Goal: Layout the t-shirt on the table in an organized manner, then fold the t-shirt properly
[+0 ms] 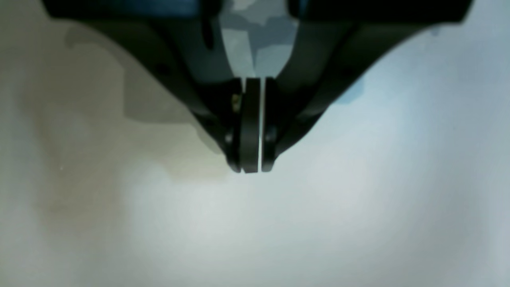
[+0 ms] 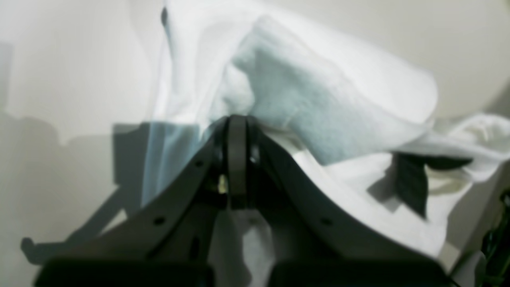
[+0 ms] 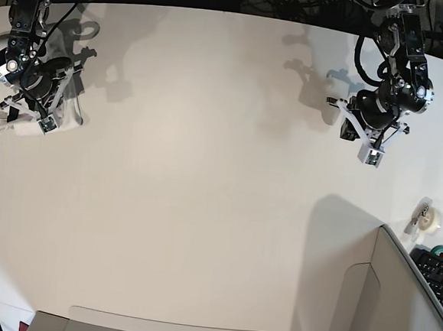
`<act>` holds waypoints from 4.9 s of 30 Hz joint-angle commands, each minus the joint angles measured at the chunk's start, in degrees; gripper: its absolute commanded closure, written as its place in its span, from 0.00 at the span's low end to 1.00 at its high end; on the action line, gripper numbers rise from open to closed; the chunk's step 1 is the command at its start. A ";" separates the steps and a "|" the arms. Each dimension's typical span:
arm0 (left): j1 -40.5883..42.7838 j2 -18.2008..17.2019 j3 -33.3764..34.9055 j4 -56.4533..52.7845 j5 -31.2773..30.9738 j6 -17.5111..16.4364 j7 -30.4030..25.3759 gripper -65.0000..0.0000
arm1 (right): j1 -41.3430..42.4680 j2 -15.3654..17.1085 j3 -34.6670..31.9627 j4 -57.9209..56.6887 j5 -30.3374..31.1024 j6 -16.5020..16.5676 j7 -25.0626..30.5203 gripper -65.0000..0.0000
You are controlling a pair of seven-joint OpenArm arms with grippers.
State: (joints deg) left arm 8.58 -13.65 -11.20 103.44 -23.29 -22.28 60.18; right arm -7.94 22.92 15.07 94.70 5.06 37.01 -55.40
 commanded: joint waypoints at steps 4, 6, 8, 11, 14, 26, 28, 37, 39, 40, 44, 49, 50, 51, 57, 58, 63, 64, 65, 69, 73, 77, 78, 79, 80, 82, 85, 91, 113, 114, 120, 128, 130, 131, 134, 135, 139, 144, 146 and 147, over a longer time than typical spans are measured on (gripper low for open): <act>-0.62 -0.55 -0.10 1.05 -0.58 -0.09 -0.71 1.00 | -1.15 1.48 2.64 -0.23 -1.41 0.04 -3.28 1.00; -0.53 -0.55 -0.01 1.05 -0.58 -0.09 -0.71 1.00 | -1.15 1.92 3.61 -0.41 -1.41 0.04 -3.28 1.00; -0.53 -0.55 -0.01 1.05 -0.58 -0.09 -0.62 1.00 | -1.07 2.09 4.40 -0.50 -1.59 0.04 -3.28 1.00; -0.27 -0.55 -0.01 1.05 -0.67 -0.09 -0.62 1.00 | -0.89 2.09 6.07 -1.82 -1.68 0.04 -3.28 1.00; 0.43 -0.55 -0.01 1.05 -0.67 -0.09 -0.89 1.00 | -0.63 2.18 7.92 -3.84 -1.68 0.04 -3.20 1.00; 0.52 -0.55 -0.01 1.05 -0.67 -0.09 -0.89 1.00 | 0.69 1.83 8.27 -3.31 -1.68 0.04 -3.20 1.00; 0.52 -0.55 -0.01 1.05 -0.67 -0.09 -0.71 1.00 | 1.66 1.83 8.36 -1.73 -1.68 -0.05 -3.55 1.00; 0.52 -0.37 -0.01 1.05 -0.67 -0.09 -0.45 1.00 | 3.51 2.27 8.62 6.36 -1.76 -0.22 -3.72 1.00; 0.52 -0.37 -0.01 1.05 -0.67 -0.09 -0.45 1.00 | 3.33 1.92 8.62 10.14 -1.76 -0.31 -3.72 1.00; 0.52 -0.37 -0.01 1.05 -0.67 -0.09 -0.45 1.00 | 3.24 1.83 8.62 12.51 -1.76 -0.31 -3.72 1.00; 0.52 -0.37 -0.01 1.05 -0.67 -0.09 -0.45 1.00 | 1.75 -4.76 8.45 23.41 -1.32 0.13 -8.65 1.00; 2.81 -0.55 -0.71 4.12 -0.67 -0.09 -0.45 1.00 | -3.97 -12.59 8.27 23.15 2.46 2.99 -13.04 1.00; 3.77 -0.99 -0.71 5.79 -0.58 -0.09 -0.45 1.00 | -5.81 -13.64 8.27 23.15 3.60 2.99 -13.04 1.00; 4.74 -1.69 -0.71 7.29 -0.58 -0.09 -0.45 1.00 | -7.40 -14.35 8.18 23.15 4.57 2.99 -13.04 1.00; 8.34 -2.22 -0.71 10.45 -0.58 -0.09 -0.45 1.00 | -17.07 -14.61 8.27 23.24 6.32 2.99 -13.04 1.00; 8.78 -2.22 -0.71 10.45 -0.58 -0.09 -0.45 1.00 | -18.65 -14.61 8.36 23.24 6.32 2.99 -13.04 1.00; 12.39 -2.22 -0.71 13.09 -0.58 -0.09 -0.36 1.00 | -26.82 -14.70 8.27 23.24 6.32 2.99 -13.04 1.00; 13.88 -2.13 -0.71 15.02 -0.58 -0.09 0.26 1.00 | -28.58 -14.87 8.27 23.24 6.32 2.99 -13.04 1.00; 15.73 -2.13 -0.80 16.52 -0.58 -0.09 1.49 1.00 | -30.16 -14.96 8.27 23.24 6.32 2.99 -13.04 1.00; 19.51 -3.10 -3.17 16.43 -0.67 -0.09 5.00 1.00 | -35.18 -14.96 8.18 23.24 6.94 2.99 -12.96 1.00; 23.29 -1.60 -8.18 16.43 -0.84 -0.09 4.83 1.00 | -39.22 -13.20 8.36 23.24 13.36 2.99 -12.96 1.00; 26.01 -1.52 -12.49 16.43 -4.71 -0.09 4.83 1.00 | -41.51 -12.68 8.27 23.24 14.68 2.99 -12.96 1.00; 28.12 -1.52 -13.81 16.43 -7.17 -0.09 4.83 1.00 | -41.77 -12.68 8.36 23.15 14.59 2.99 -12.96 1.00; 29.97 -1.52 -14.86 16.43 -9.81 -0.09 4.83 1.00 | -41.86 -12.68 8.45 23.15 14.59 2.99 -12.96 1.00; 31.73 -1.52 -16.01 16.43 -12.45 -0.09 4.83 1.00 | -41.86 -12.68 8.45 22.98 14.50 2.99 -12.96 1.00; 34.72 -1.43 -17.94 16.43 -17.55 -0.09 5.09 1.00 | -41.86 -12.68 8.45 22.98 13.53 2.99 -12.96 1.00; 39.47 -1.34 -19.44 16.34 -23.00 -0.09 5.00 1.00 | -41.33 -13.03 8.18 22.98 8.79 2.99 -12.96 1.00; 45.00 2.09 -23.66 16.34 -25.90 0.00 5.36 1.00 | -39.31 -14.17 8.09 22.89 6.41 2.99 -12.96 1.00; 37.44 3.14 -5.37 -14.51 -8.58 0.44 -14.69 1.00 | -25.15 -14.35 -2.89 -18.78 0.17 -3.12 6.65 1.00; 37.53 3.85 -5.99 -14.60 -8.58 0.44 -15.57 1.00 | -26.30 -14.17 -3.95 -17.38 0.26 -3.56 7.88 1.00; 37.53 4.20 -8.45 -13.46 -8.58 0.44 -16.01 1.00 | -33.51 -14.35 -4.83 -1.46 0.17 -3.83 10.61 1.00; 37.09 4.29 -8.27 -14.51 -8.58 0.44 -16.36 1.00 | -37.64 -14.35 -4.56 1.26 -0.09 -5.23 10.43 1.00; 36.56 4.29 -7.92 -16.27 -8.58 0.44 -16.53 1.00 | -36.32 -14.52 -4.74 -3.84 -0.09 -6.82 10.69 1.00; 35.16 4.29 -7.83 -17.77 -8.58 0.44 -16.71 1.00 | -35.09 -14.52 -4.92 -7.44 -0.09 -7.70 10.69 1.00; 31.29 4.29 -7.83 -24.10 -8.14 0.44 -19.08 1.00 | -31.84 -14.70 -4.92 -16.32 -0.09 -8.05 10.87 1.00; 30.41 4.29 -7.83 -26.82 -8.14 0.44 -20.31 1.00 | -30.69 -14.79 -4.92 -18.61 0.00 -8.05 10.87 1.00; 25.40 4.46 -7.74 -39.04 -8.14 0.44 -27.44 1.00 | -26.12 -15.40 -5.00 -27.22 -0.09 -8.31 14.82 1.00; 17.49 4.20 -3.35 -57.33 -6.82 0.44 -38.51 1.00 | -15.75 -15.40 -5.00 -48.41 -0.09 -8.31 22.74 1.00; 14.06 4.11 0.87 -64.62 -5.41 0.44 -44.75 1.00 | -10.91 -15.40 -5.00 -57.90 -0.09 -8.31 24.41 1.00; 12.74 4.11 2.63 -67.61 -4.71 0.44 -47.66 1.00 | -9.24 -15.40 -5.00 -60.98 -0.09 -8.31 25.46 1.00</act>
State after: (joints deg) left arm 20.80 -9.08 -8.34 35.18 -27.62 -21.52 12.40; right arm -16.43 7.22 10.00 32.73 4.89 28.21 -29.80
